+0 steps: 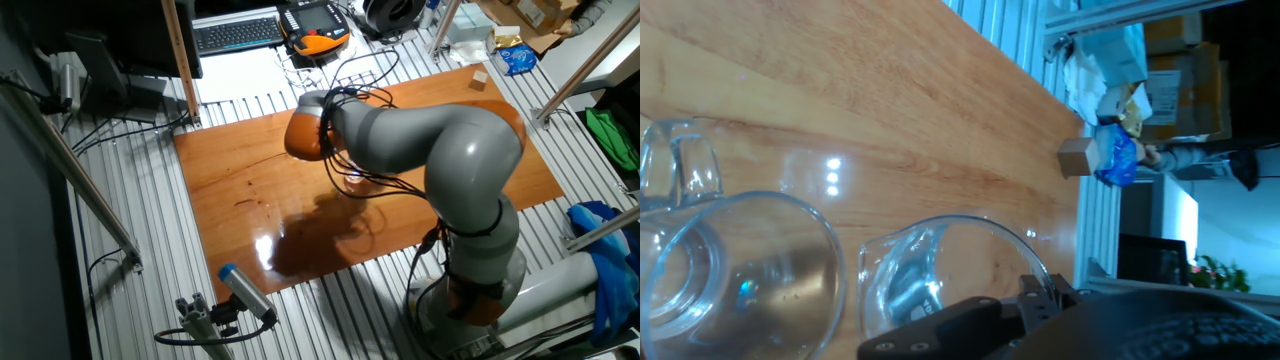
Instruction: Pour the water from one cup into another empty cup
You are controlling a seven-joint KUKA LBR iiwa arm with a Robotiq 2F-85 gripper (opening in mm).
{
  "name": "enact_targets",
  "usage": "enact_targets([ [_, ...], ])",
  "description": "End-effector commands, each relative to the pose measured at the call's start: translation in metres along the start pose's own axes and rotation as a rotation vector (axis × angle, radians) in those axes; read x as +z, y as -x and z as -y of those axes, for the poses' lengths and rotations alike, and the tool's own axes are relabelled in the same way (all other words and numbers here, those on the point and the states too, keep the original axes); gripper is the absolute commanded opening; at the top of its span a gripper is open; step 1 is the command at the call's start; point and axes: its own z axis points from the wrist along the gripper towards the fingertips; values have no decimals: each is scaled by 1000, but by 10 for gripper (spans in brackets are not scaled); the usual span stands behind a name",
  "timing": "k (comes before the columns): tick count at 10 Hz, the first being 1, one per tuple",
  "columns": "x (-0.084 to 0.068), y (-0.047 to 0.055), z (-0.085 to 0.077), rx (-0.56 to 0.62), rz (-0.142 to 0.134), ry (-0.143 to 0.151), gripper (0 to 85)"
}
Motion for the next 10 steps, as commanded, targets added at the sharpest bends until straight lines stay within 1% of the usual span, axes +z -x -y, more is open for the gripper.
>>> enact_targets([
  [1, 0, 0, -1, -1, 1, -14, 0],
  [2, -1, 0, -1, 1, 1, -28, 0],
  [4, -1, 0, -1, 5, 2, -45, 0],
  [8, -2, 0, -1, 16, -1, -120, 0],
  [10, -4, 0, -1, 16, -7, -142, 0],
])
